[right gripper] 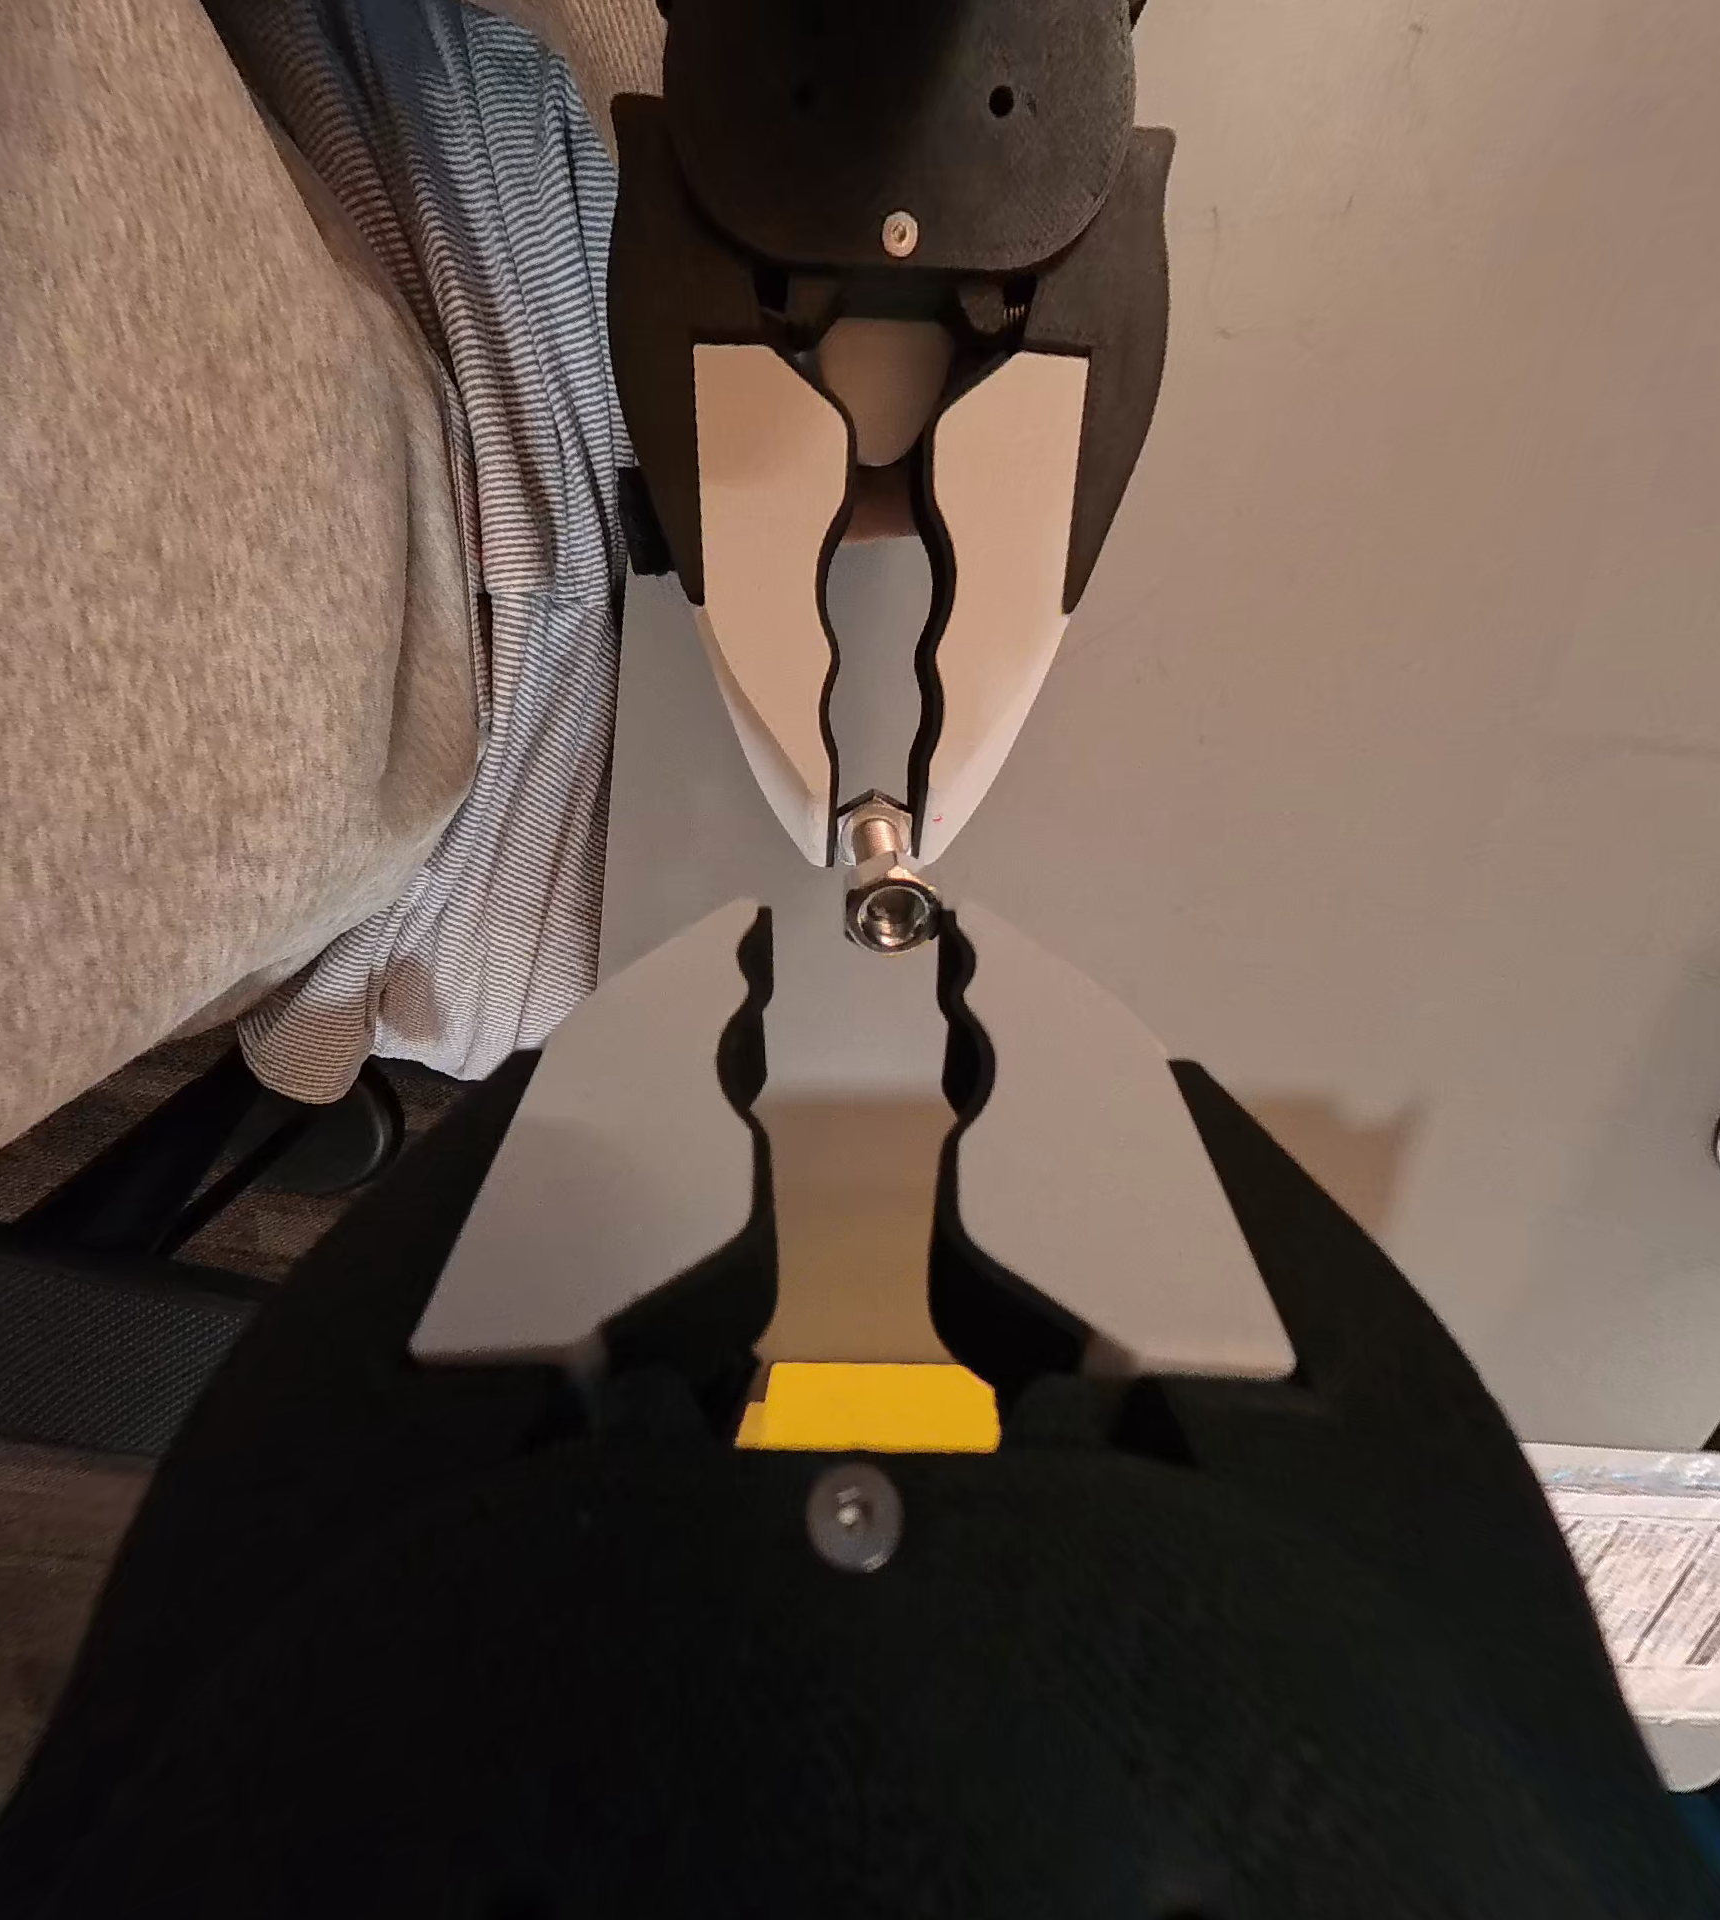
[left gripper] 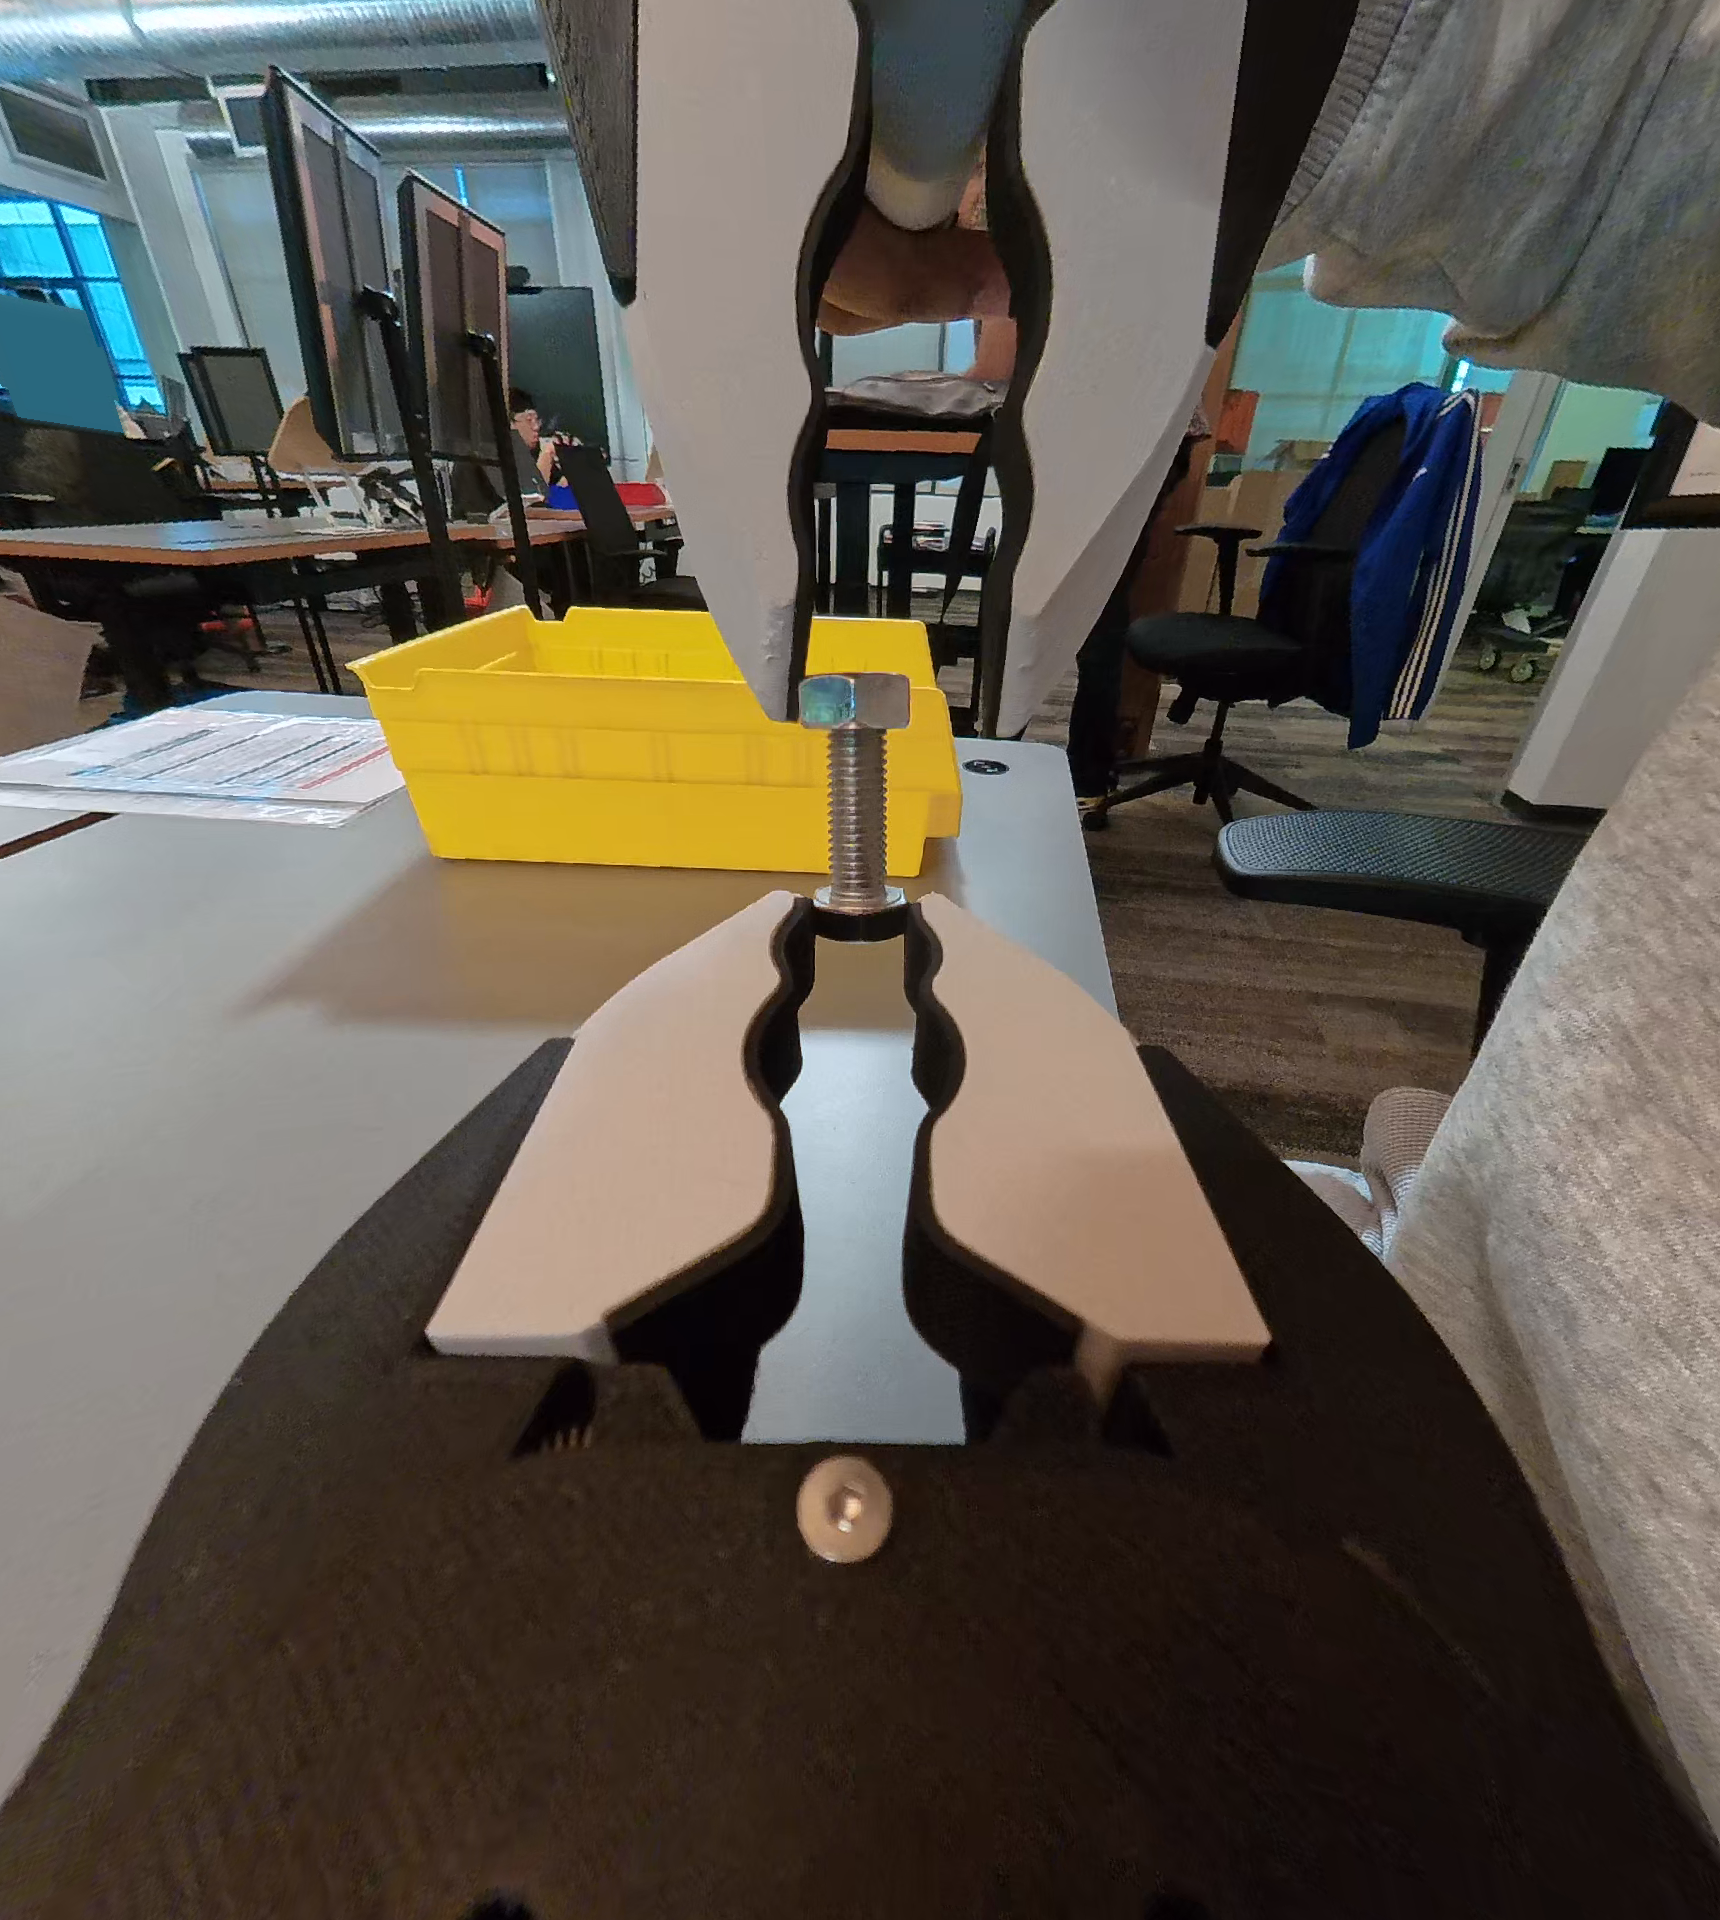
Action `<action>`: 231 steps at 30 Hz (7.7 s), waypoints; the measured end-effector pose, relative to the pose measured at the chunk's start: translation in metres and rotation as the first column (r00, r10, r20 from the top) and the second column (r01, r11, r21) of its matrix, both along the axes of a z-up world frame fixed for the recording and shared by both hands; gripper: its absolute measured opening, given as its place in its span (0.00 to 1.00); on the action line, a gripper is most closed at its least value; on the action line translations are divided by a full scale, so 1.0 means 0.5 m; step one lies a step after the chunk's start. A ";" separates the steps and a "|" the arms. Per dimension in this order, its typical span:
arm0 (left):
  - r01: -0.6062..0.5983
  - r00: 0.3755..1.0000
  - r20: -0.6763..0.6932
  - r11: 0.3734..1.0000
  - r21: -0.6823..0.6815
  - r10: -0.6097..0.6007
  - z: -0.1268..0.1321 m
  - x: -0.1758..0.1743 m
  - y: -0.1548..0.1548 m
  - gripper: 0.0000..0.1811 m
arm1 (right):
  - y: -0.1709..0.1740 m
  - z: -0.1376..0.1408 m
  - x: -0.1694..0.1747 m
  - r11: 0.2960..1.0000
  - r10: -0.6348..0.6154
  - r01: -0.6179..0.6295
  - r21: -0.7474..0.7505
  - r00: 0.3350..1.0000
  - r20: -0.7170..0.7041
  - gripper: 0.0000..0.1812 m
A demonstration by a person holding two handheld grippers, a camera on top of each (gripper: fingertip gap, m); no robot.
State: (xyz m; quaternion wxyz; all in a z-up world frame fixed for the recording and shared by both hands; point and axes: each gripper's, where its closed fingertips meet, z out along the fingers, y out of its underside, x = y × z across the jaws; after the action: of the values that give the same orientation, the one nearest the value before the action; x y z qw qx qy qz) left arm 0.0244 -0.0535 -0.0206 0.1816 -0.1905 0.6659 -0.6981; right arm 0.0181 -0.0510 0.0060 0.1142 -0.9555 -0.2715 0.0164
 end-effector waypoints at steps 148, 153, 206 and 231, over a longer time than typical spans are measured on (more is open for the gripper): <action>0.042 0.999 0.022 0.999 -0.004 -0.042 0.009 -0.016 -0.013 0.10 | -0.001 0.007 -0.007 0.975 0.221 -0.218 -0.039 0.965 0.143 0.10; 0.050 0.999 0.009 0.999 0.004 -0.050 0.006 -0.017 -0.016 0.10 | -0.004 0.004 -0.005 0.964 0.267 -0.259 -0.065 0.946 0.186 0.10; -0.032 0.999 0.031 0.998 -0.049 0.033 0.023 0.001 0.006 0.10 | 0.020 0.029 -0.010 0.999 -0.010 0.009 0.044 1.000 0.019 0.19; -0.061 0.997 0.035 0.995 -0.083 0.064 0.035 0.007 0.019 0.09 | 0.016 0.023 0.006 0.998 -0.052 0.051 0.028 0.997 0.053 0.20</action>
State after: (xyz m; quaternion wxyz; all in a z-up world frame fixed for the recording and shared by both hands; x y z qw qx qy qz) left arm 0.0279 -0.0441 -0.0030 0.2076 -0.2054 0.6268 -0.7224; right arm 0.0210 -0.0428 0.0176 0.1200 -0.9606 -0.2501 -0.0161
